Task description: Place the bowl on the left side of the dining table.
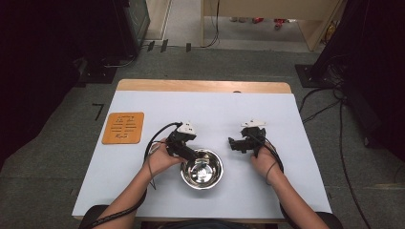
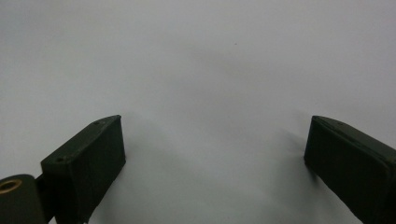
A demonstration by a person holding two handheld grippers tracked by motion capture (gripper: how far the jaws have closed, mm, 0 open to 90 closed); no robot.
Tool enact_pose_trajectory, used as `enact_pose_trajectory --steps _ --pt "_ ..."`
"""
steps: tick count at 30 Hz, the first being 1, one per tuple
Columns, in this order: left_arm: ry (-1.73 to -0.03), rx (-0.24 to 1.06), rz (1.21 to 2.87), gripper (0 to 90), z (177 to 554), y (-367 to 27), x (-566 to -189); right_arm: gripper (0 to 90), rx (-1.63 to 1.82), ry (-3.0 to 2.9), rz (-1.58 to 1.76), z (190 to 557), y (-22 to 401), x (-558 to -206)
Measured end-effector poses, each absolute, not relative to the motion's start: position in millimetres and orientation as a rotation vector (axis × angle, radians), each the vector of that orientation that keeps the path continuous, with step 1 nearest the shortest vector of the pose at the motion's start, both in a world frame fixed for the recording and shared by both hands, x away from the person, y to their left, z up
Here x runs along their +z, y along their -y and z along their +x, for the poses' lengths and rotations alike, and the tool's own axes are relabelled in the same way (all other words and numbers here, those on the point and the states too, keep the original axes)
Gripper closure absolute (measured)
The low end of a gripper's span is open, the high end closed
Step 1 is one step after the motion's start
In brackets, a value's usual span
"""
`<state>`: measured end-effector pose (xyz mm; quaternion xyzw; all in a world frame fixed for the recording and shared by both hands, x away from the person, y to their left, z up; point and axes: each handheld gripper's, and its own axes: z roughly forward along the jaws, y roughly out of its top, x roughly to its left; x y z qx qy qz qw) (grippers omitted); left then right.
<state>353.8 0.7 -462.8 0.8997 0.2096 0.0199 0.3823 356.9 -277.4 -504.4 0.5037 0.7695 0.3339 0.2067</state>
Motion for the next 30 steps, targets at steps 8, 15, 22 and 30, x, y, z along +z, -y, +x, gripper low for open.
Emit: enact_pose_trajectory --steps 8,15,22,30 --pt "-0.492 0.017 2.336 30.4 351 3 -470 4.9 0.93 -2.144 1.404 357 277 -504" --pt "-0.468 -0.012 2.361 38.5 350 6 -473 4.9 0.931 -2.143 1.405 357 277 -504" --pt "-0.448 -0.028 2.394 44.9 347 10 -475 4.9 0.931 -2.143 1.404 357 277 -504" --pt "-0.431 -0.038 2.426 52.9 346 13 -476 4.9 0.931 -2.143 1.406 357 277 -504"
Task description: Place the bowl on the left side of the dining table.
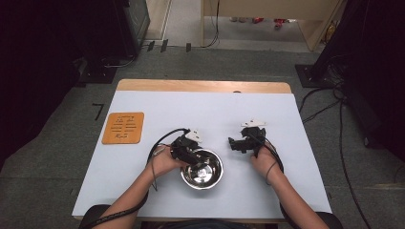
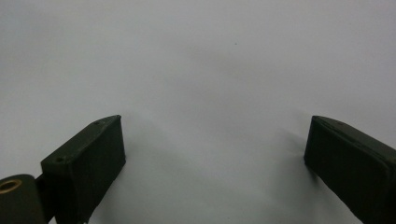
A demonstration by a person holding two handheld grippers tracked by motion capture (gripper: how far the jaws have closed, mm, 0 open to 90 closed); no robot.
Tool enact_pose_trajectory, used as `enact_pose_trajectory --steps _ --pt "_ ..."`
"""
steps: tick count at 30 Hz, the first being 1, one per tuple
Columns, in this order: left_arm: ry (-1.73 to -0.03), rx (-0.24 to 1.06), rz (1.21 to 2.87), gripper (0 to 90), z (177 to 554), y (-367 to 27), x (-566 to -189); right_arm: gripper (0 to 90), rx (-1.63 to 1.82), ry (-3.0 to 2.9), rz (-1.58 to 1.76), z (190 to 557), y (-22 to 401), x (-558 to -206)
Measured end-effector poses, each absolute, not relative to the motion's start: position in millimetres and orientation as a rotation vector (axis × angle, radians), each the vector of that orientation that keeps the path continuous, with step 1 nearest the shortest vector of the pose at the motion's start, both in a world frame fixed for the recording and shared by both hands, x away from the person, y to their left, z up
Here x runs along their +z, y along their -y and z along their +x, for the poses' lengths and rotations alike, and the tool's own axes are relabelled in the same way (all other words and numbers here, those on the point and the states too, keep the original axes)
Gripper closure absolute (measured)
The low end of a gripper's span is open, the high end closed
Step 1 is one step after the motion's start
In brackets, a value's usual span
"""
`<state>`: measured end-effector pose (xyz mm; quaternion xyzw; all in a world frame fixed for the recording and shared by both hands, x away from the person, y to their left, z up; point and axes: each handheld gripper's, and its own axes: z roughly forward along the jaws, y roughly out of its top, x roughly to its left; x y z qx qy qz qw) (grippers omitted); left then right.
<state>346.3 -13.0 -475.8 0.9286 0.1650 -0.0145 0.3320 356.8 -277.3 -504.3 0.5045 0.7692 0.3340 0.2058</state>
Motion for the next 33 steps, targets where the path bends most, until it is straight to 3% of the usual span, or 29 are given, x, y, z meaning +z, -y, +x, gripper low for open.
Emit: enact_pose_trajectory --steps 11,30,33 --pt "-0.42 -0.041 2.465 65.6 344 18 -475 5.0 0.93 -2.144 1.406 357 277 -504" --pt "-0.488 -0.136 2.484 76.5 351 10 -467 4.9 0.932 -2.143 1.407 357 277 -504" --pt "-0.474 -0.148 2.484 83.1 352 7 -465 4.9 0.931 -2.142 1.407 357 277 -504"
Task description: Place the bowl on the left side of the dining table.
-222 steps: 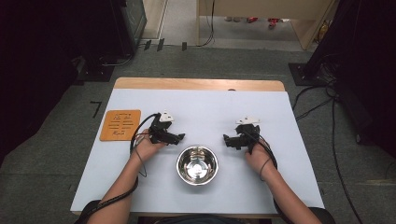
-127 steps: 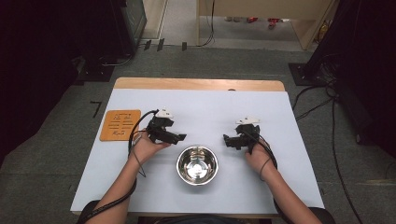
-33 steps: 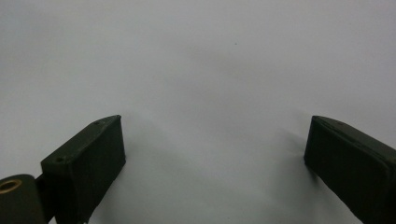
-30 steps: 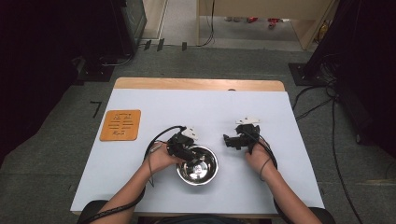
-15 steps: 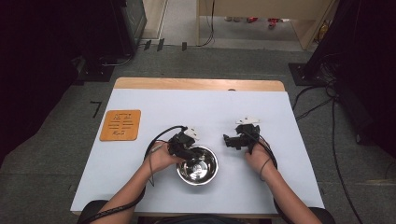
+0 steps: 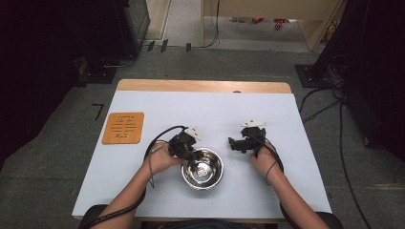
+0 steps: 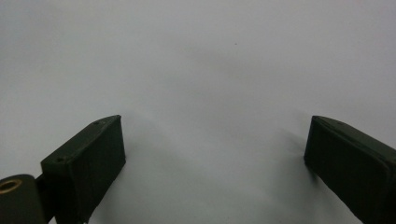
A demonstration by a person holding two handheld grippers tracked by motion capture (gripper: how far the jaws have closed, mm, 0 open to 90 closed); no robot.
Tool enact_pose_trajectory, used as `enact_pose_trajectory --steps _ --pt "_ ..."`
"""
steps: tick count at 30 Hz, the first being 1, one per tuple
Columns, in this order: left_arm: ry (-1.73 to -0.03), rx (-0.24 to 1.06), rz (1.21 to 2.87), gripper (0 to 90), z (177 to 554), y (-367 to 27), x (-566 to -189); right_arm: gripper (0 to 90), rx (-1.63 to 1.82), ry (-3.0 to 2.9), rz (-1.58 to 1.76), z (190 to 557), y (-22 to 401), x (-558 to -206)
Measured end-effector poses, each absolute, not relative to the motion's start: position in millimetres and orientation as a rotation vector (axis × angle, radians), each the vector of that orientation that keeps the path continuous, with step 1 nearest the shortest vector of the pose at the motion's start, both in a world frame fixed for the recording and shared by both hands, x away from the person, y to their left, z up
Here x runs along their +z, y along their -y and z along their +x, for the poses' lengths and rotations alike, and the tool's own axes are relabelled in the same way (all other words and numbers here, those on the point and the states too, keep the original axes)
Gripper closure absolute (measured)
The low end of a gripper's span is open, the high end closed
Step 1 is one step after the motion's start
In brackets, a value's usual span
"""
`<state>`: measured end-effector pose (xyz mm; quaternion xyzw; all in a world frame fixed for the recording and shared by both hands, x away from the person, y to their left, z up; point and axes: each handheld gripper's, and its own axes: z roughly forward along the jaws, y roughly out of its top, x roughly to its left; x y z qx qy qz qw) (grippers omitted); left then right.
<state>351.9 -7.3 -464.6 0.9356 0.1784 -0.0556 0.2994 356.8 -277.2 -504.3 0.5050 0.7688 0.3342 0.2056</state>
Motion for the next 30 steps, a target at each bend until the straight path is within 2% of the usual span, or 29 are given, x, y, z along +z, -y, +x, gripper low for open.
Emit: enact_pose_trajectory --steps 10,30 --pt "-0.489 -0.215 2.448 87.4 353 5 -460 4.9 0.93 -2.143 1.407 357 277 -504" --pt "-0.518 -0.196 2.468 87.7 353 7 -451 5.0 0.93 -2.144 1.401 357 277 -504"
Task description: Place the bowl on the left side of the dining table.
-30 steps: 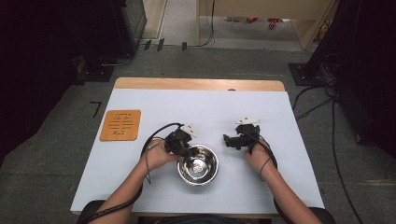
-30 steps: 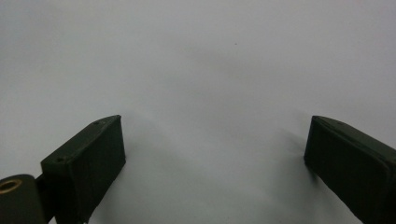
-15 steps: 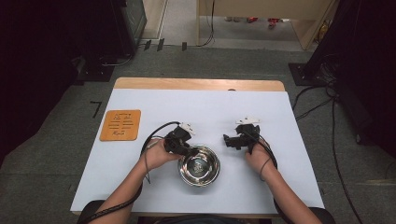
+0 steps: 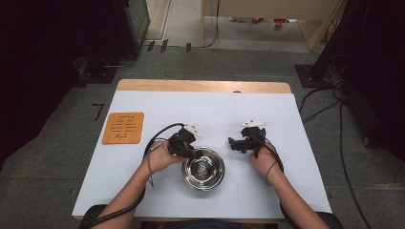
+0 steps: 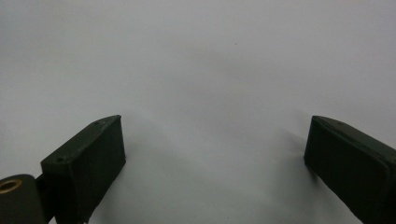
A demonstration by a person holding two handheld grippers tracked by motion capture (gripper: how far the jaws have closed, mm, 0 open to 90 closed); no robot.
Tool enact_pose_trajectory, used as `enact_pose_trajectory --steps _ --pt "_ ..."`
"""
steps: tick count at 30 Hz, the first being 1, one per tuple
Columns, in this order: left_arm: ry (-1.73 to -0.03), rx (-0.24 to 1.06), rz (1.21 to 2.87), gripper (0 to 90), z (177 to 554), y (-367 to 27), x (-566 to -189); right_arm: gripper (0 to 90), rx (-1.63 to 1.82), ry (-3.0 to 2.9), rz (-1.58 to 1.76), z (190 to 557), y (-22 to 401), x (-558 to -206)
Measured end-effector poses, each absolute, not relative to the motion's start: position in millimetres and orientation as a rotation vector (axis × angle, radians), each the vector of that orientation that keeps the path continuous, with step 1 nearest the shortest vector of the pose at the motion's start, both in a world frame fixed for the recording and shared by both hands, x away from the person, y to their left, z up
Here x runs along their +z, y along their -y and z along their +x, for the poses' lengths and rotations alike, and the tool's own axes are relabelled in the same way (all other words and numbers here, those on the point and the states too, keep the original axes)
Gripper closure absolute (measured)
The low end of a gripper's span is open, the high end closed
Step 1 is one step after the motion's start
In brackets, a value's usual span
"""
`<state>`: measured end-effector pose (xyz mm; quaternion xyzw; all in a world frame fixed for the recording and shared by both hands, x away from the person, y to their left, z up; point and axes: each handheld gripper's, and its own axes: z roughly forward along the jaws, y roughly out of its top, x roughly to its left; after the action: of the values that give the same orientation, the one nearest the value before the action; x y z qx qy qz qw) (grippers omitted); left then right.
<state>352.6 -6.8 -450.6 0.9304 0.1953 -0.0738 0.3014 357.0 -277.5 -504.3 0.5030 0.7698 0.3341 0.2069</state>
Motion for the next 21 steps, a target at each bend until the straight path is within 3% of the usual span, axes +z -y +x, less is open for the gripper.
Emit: enact_pose_trajectory --steps 21 --pt "-0.601 -0.174 2.42 87.7 358 -3 -434 4.9 0.933 -2.142 1.406 357 277 -504"
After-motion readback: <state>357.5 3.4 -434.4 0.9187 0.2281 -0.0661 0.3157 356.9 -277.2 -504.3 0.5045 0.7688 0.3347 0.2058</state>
